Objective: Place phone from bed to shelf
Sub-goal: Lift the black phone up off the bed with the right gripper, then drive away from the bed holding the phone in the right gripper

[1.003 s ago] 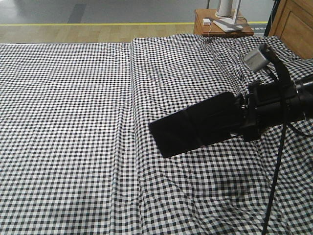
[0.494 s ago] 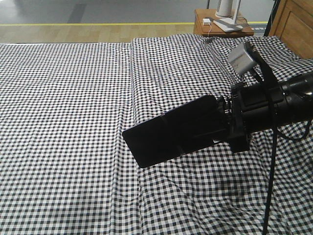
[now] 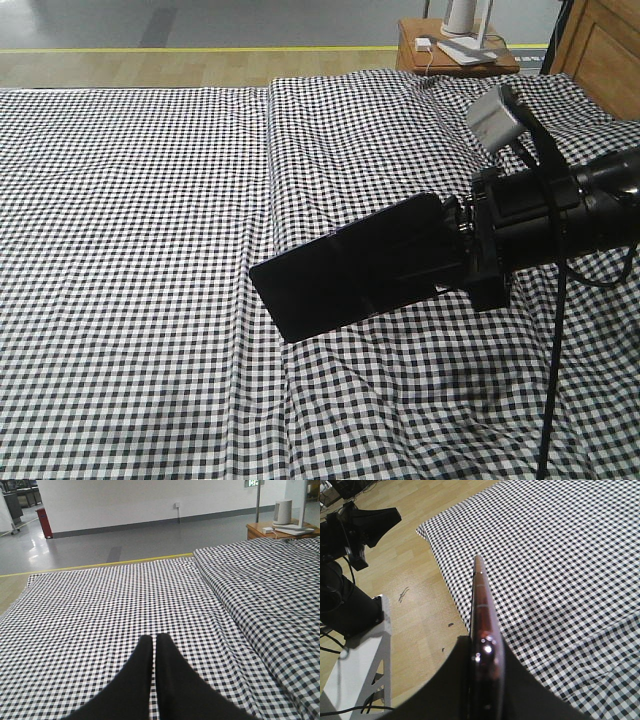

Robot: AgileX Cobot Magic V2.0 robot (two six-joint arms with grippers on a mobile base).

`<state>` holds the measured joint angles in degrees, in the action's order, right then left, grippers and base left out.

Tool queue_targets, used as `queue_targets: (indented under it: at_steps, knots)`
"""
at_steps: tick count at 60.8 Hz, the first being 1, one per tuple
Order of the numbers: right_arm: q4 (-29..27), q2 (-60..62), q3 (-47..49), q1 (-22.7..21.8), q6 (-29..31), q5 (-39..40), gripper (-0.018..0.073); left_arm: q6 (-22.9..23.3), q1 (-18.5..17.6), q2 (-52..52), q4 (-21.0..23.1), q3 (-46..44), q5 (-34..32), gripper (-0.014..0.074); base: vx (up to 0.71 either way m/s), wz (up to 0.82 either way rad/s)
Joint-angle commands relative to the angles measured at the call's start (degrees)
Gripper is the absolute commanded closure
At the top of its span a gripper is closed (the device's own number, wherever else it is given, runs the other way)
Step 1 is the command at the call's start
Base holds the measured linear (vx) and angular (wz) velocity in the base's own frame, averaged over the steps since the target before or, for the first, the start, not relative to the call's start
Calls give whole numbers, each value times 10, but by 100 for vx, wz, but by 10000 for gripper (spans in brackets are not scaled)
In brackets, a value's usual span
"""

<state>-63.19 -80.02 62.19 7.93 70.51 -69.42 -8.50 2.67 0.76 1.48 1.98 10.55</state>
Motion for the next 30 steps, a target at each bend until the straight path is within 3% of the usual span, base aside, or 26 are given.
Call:
queue_targets:
  at_steps: [1, 30]
  knots:
    - [-49, 20, 15, -1, 2, -43, 561, 3, 1, 7, 5, -13, -41, 595, 0, 1]
    - [-49, 20, 15, -1, 2, -43, 561, 3, 1, 7, 5, -13, -41, 595, -4, 14]
